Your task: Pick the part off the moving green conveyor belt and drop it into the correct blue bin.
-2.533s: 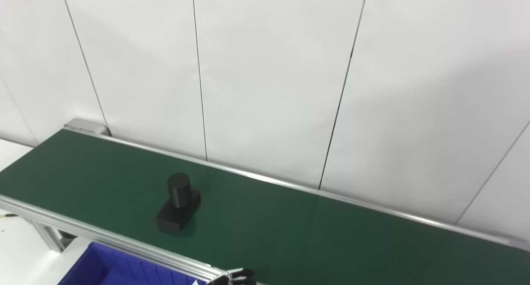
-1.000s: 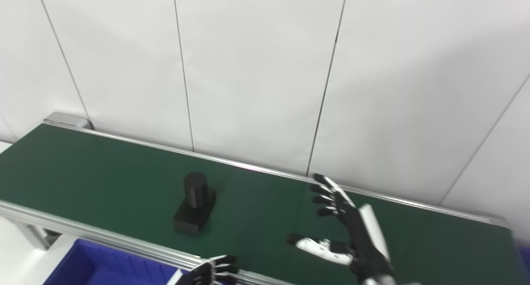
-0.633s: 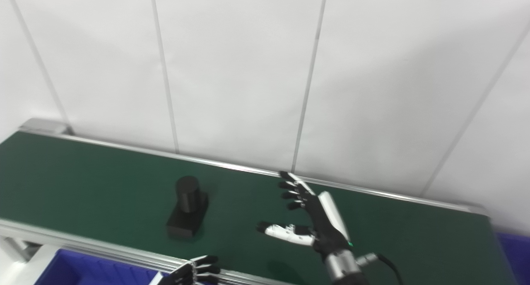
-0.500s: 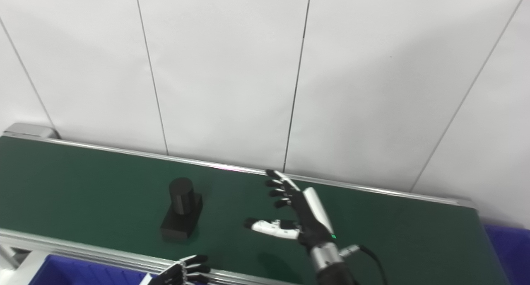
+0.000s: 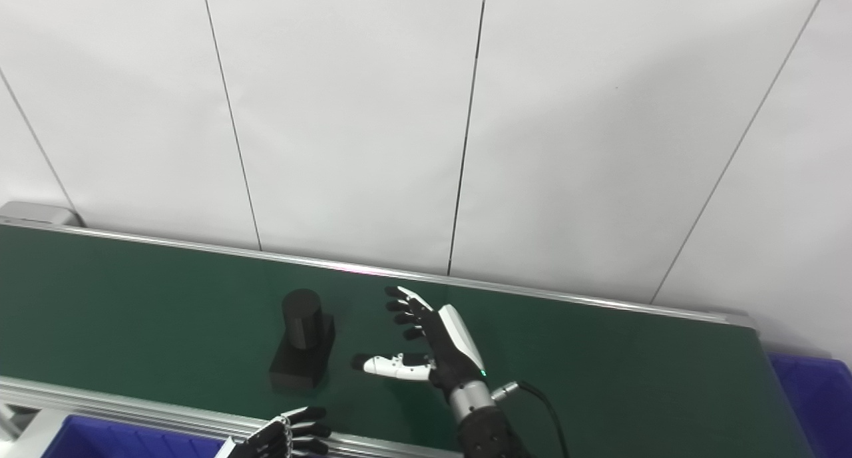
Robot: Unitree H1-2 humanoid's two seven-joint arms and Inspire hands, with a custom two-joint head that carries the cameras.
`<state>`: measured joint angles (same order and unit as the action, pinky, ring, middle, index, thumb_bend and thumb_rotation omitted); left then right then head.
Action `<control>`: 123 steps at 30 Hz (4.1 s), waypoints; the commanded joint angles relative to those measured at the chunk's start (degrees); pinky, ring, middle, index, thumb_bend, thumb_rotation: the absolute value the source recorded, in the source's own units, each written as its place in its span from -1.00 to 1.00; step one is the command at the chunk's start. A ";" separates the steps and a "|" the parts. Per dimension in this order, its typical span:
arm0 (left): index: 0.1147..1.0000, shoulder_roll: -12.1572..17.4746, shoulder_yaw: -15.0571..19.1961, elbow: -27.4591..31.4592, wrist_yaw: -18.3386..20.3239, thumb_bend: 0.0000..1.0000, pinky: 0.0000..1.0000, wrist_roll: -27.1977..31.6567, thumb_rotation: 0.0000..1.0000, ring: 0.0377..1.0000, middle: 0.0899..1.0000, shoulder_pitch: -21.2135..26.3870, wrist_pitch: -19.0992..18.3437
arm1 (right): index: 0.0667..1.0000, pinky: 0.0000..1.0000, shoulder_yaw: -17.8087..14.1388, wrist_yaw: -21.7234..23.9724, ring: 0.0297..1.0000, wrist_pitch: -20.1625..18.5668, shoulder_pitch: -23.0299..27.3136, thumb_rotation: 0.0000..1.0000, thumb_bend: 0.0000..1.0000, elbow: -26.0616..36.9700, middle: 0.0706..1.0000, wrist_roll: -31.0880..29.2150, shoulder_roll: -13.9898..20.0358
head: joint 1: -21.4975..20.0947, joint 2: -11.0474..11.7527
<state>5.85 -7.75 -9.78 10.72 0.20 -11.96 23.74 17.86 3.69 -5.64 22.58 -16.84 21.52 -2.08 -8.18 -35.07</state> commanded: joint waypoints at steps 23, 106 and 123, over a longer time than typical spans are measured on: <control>0.56 -1.91 -1.16 2.46 -0.80 0.58 0.15 -0.81 0.06 0.34 0.45 -0.20 1.36 | 0.74 0.48 2.20 -2.44 0.61 6.17 8.69 -0.35 0.41 -8.67 0.64 1.13 -1.24 | 3.54 -0.08; 0.53 -2.01 -0.68 6.24 -0.12 0.51 0.12 -0.23 0.06 0.32 0.43 -1.75 -0.35 | -0.13 -0.31 -5.75 -16.22 -0.15 13.57 -0.16 -1.00 0.00 6.76 -0.01 -0.48 -1.97 | 0.58 -2.73; 0.53 -0.88 -0.42 6.47 0.26 0.42 0.11 0.90 0.04 0.30 0.41 -1.77 0.34 | -0.12 -0.36 -9.85 -8.92 -0.11 4.26 -10.35 -1.00 -0.01 35.04 0.02 -0.22 2.10 | -3.11 -3.53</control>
<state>4.53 -8.34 -4.76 10.62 0.20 -14.20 21.90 8.63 -5.48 -0.98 11.49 15.31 21.48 -0.05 -11.07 -38.49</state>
